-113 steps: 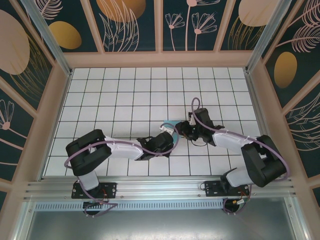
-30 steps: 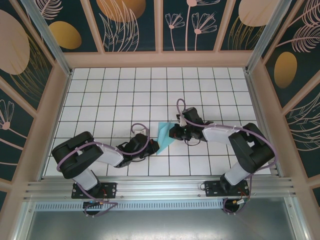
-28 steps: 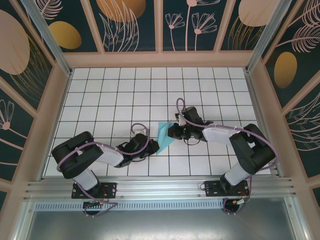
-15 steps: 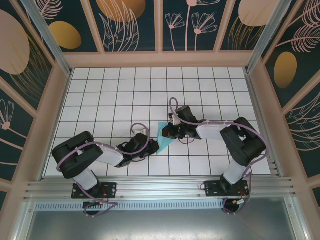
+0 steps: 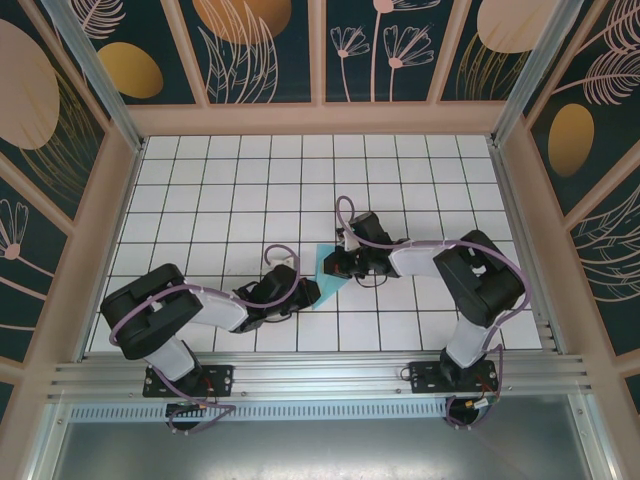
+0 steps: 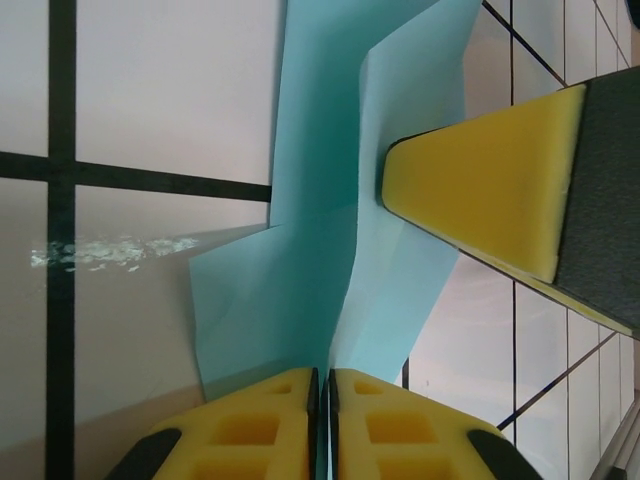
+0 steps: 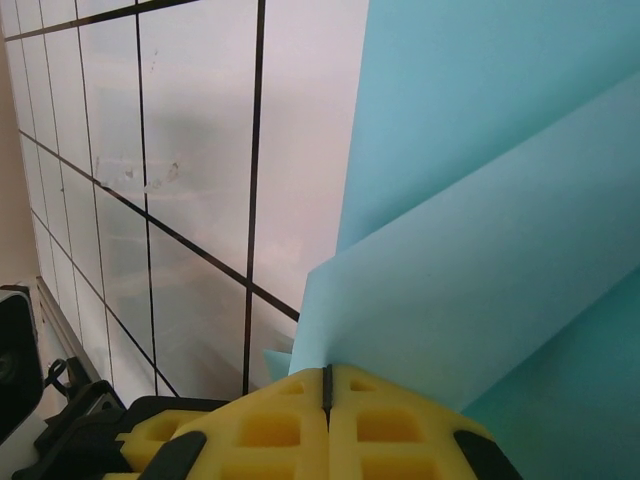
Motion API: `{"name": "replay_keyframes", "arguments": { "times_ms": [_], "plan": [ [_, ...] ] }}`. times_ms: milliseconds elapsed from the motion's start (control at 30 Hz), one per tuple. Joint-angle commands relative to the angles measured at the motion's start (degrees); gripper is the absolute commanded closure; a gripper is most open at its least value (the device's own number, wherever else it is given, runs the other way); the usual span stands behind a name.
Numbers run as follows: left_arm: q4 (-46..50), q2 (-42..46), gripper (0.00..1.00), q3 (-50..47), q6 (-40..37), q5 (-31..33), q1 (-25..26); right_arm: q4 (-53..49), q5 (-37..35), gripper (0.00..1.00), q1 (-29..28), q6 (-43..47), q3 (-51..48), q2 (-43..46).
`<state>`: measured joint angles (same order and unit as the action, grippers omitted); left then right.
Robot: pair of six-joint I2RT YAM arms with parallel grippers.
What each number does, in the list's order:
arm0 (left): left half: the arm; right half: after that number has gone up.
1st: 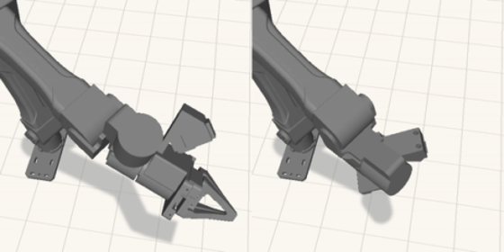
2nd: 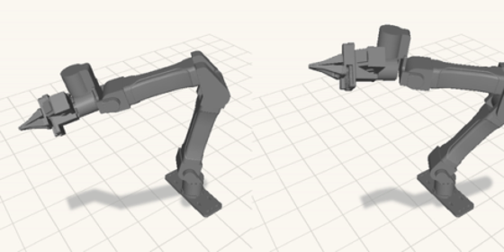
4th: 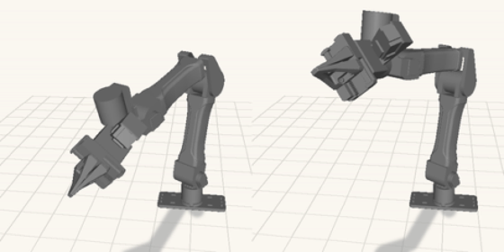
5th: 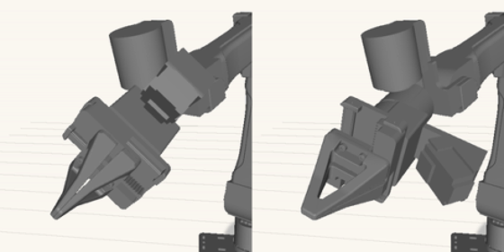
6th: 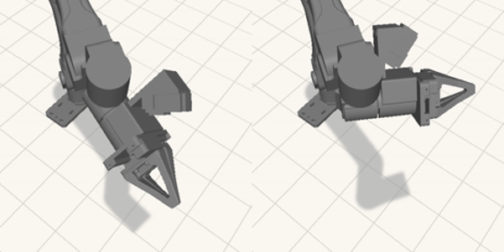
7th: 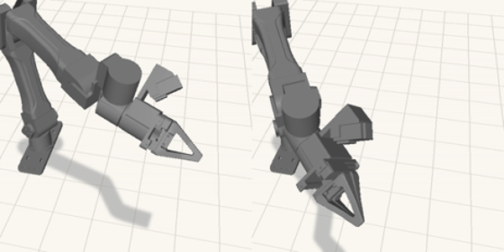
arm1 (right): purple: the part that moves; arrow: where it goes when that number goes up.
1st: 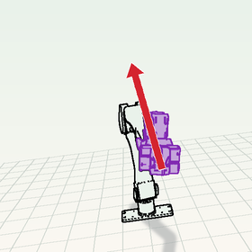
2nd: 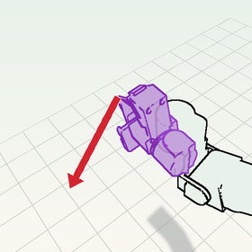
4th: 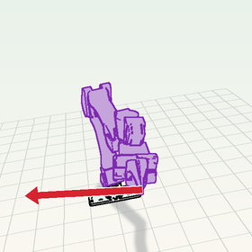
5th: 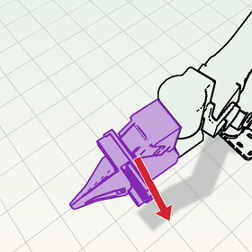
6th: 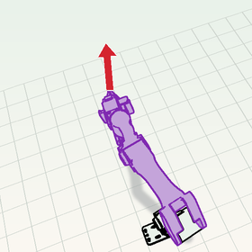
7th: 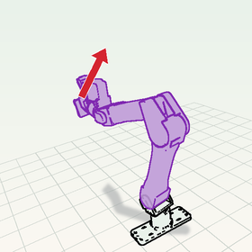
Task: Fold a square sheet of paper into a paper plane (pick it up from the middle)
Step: Fourth fold the wing at the center of the table.
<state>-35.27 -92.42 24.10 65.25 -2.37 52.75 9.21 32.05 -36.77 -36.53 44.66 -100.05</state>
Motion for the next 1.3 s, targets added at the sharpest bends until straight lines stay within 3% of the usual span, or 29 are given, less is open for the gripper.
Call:
{"name": "replay_keyframes", "arguments": {
  "times_ms": [0, 233, 667, 1000, 1267],
  "plan": [
    [2.74, 1.35, 0.83, 1.11, -2.44, 1.26, -0.61, 1.37, -0.40, 0.95, -0.16, -0.29, 1.21, -0.71],
    [4.06, 3.69, 0.81, 1.13, -3.92, 2.37, -0.90, 1.07, 0.02, 0.95, -0.26, 0.19, 1.14, -0.92],
    [3.87, 1.81, 0.91, 1.98, -4.39, 0.99, -1.08, 0.81, 0.38, 0.95, -0.26, 0.50, 1.63, -0.71],
    [2.78, 2.72, 0.79, 1.06, -3.55, 0.15, -1.09, 0.72, 0.56, 0.95, -0.29, 0.50, 1.88, -0.50],
    [2.02, 0.84, 0.77, 1.74, -3.45, -2.12, -1.09, 0.59, 0.58, 0.95, -0.29, 0.50, 1.87, -0.17]
  ]
}}
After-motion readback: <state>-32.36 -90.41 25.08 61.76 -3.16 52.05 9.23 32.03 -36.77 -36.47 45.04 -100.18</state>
